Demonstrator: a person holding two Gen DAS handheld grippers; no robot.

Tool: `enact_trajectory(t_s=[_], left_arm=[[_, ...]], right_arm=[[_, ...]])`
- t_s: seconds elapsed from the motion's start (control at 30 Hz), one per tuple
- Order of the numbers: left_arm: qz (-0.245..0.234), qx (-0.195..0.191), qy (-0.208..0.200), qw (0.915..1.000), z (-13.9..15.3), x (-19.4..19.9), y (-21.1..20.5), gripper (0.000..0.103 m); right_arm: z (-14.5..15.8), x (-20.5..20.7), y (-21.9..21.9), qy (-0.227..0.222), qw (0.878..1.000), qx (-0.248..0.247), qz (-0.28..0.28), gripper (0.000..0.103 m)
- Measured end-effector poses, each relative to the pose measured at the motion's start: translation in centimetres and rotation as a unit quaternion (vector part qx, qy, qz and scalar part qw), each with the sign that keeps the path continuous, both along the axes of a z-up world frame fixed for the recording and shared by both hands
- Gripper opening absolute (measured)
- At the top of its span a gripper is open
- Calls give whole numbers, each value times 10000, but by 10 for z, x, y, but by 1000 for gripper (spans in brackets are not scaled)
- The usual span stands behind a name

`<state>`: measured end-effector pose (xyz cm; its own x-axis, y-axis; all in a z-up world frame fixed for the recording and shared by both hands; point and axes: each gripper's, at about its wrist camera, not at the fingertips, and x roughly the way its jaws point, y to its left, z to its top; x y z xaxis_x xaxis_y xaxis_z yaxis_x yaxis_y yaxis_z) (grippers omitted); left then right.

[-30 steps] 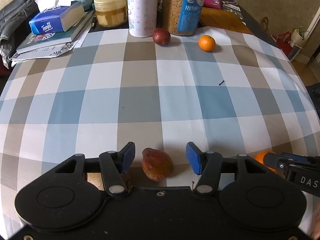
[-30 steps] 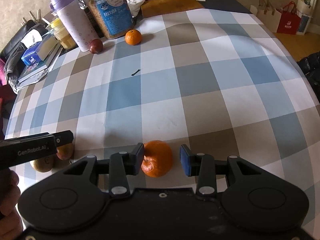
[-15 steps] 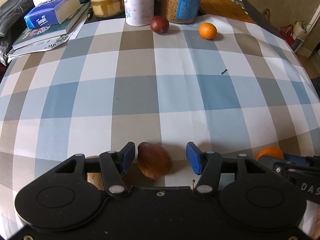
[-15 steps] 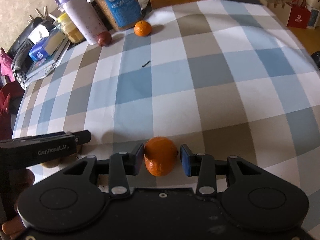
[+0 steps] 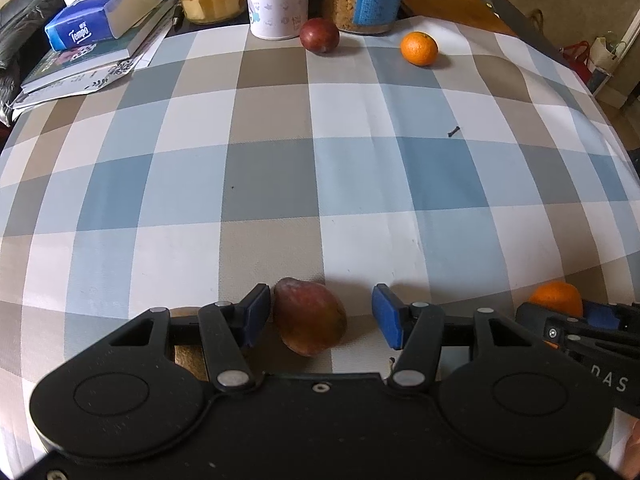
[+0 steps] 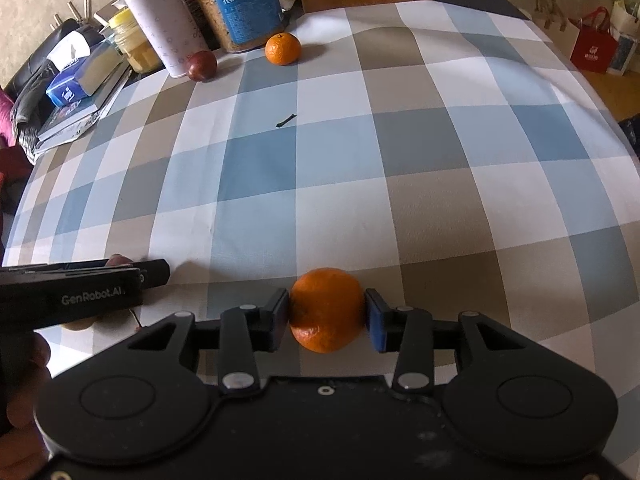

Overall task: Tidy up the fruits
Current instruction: 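Grasp a red pear with the left tool while the right tool grasps a mandarin, then carry both fruits over the tray and open the left tool to drop the pear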

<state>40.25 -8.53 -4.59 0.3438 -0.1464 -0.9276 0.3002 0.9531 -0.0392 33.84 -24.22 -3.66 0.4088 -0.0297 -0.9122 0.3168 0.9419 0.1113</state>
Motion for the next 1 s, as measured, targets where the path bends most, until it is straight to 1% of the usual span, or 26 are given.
enact_trajectory(t_s=[0.27, 0.3, 0.33, 0.4, 0.63, 0.87, 1.0], left_arm=[[11, 16, -1, 10000, 0, -1, 0, 61], [14, 11, 2, 10000, 0, -1, 0, 58], [37, 38, -20, 10000, 0, -1, 0, 53], [58, 144, -87, 9998, 1, -2, -1, 46], [97, -58, 41, 9999, 4, -3, 2, 46], [158, -217, -107, 9996, 20, -12, 4, 46], [70, -338, -160, 9993, 29, -21, 0, 46]], right_arm=[[0, -1, 2, 7, 10000, -89, 23, 42], [0, -1, 3, 7, 9999, -105, 35, 42], [0, -1, 4, 10, 9999, -130, 61, 42], [0, 0, 5, 12, 9998, -174, 99, 42], [0, -1, 9, -11, 9993, -330, 183, 42], [0, 0, 10, -16, 9989, -391, 249, 42], [-1, 0, 14, -61, 9979, -555, 343, 42]])
